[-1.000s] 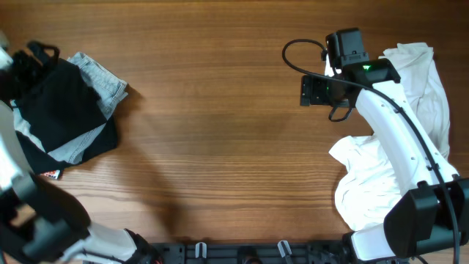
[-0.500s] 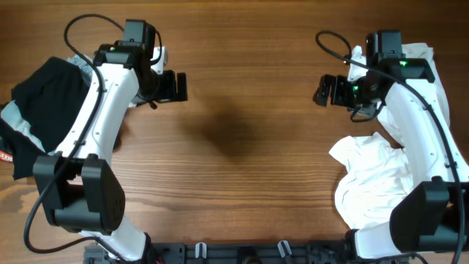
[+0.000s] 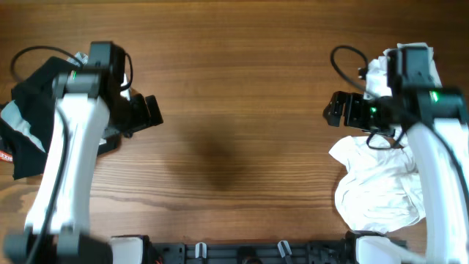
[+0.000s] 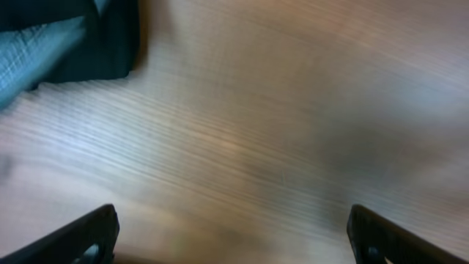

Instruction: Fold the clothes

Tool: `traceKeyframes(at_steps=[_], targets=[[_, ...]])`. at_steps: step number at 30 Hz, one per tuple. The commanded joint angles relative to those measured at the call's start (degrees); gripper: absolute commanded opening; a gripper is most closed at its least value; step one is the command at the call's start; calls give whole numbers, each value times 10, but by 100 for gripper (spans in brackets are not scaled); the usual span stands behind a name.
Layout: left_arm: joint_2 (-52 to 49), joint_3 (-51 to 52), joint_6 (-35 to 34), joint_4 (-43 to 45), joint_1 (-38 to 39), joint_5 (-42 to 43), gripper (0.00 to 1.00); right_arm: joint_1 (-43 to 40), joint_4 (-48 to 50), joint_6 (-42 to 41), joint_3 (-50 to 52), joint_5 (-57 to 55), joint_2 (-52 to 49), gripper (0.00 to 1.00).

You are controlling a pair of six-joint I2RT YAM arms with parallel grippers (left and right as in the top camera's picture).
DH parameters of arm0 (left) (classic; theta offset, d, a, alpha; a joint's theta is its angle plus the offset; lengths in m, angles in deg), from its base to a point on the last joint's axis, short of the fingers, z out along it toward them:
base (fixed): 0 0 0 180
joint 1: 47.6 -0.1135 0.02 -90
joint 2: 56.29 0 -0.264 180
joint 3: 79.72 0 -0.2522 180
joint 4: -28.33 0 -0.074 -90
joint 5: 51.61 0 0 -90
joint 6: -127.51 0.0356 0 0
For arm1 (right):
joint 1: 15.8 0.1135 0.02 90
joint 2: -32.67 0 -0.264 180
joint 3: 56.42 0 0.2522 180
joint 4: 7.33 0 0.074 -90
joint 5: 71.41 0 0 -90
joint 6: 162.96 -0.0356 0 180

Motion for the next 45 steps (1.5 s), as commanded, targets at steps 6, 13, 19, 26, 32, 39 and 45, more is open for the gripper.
traceKeyframes(at_steps=[6,13,19,26,32,39,45], targets=[[427,225,-87,159,47,-85,100,-1,168,-26,232,-31,360,100],[509,240,-87,167,47,-85,100,-1,153,-69,270,-31,381,100],[508,240,-87,144,47,-85,100,-1,153,-69,270,-31,349,100],[508,240,-87,144,47,-85,100,36,154,-69,275,-31,334,100],[508,240,-87,144,47,-85,100,39,156,-69,308,-31,405,100],[508,240,-87,144,47,-85,100,39,150,-67,428,-46,525,100],[508,240,-87,144,47,-85,100,39,342,-36,519,-40,609,100]])
